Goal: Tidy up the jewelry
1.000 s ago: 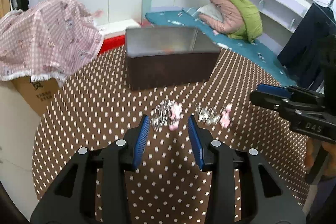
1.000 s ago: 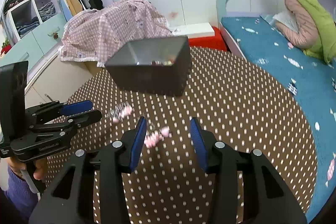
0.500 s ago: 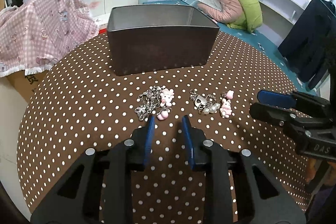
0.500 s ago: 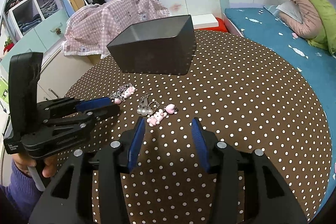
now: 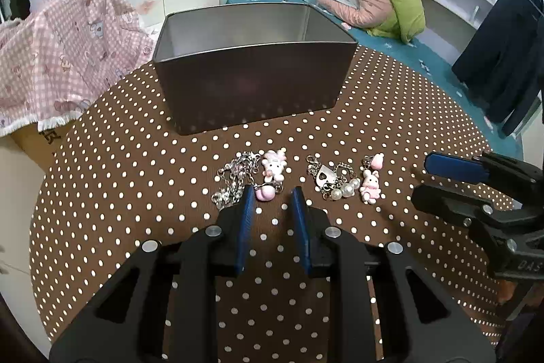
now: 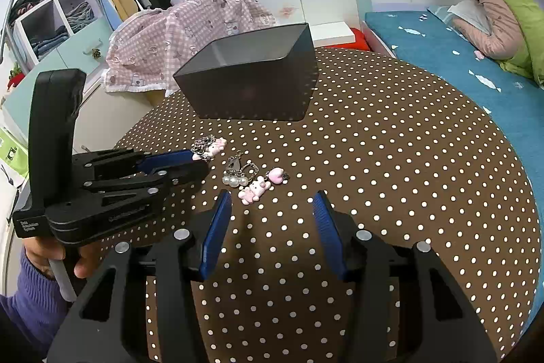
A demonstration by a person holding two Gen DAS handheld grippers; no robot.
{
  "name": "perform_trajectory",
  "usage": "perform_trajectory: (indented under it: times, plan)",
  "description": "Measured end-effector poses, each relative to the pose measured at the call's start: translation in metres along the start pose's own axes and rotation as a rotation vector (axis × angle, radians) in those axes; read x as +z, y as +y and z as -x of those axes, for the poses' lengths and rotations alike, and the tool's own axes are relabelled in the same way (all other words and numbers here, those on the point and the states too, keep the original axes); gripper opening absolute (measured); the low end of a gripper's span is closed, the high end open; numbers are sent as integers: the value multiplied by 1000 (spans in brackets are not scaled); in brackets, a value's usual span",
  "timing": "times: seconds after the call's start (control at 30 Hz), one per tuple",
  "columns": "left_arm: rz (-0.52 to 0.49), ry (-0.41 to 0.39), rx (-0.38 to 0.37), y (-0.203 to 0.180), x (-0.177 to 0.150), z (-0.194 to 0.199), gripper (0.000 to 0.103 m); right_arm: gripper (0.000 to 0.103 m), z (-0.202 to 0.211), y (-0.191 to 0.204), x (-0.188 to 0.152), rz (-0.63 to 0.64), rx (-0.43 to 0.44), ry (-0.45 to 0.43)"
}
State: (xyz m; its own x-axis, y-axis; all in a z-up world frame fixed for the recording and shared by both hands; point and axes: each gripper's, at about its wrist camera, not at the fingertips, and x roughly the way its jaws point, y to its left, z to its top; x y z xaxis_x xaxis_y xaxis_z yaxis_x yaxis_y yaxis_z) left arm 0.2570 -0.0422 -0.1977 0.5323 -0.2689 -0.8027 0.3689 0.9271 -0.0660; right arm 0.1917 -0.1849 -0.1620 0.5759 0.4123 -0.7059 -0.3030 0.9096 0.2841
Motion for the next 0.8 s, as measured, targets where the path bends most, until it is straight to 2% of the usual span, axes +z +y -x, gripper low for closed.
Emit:
perform_trajectory:
  times: [0.8]
  plan:
    - [5,9,-2,7,12,-7,25,51,-2,4,-1,-3,13,10]
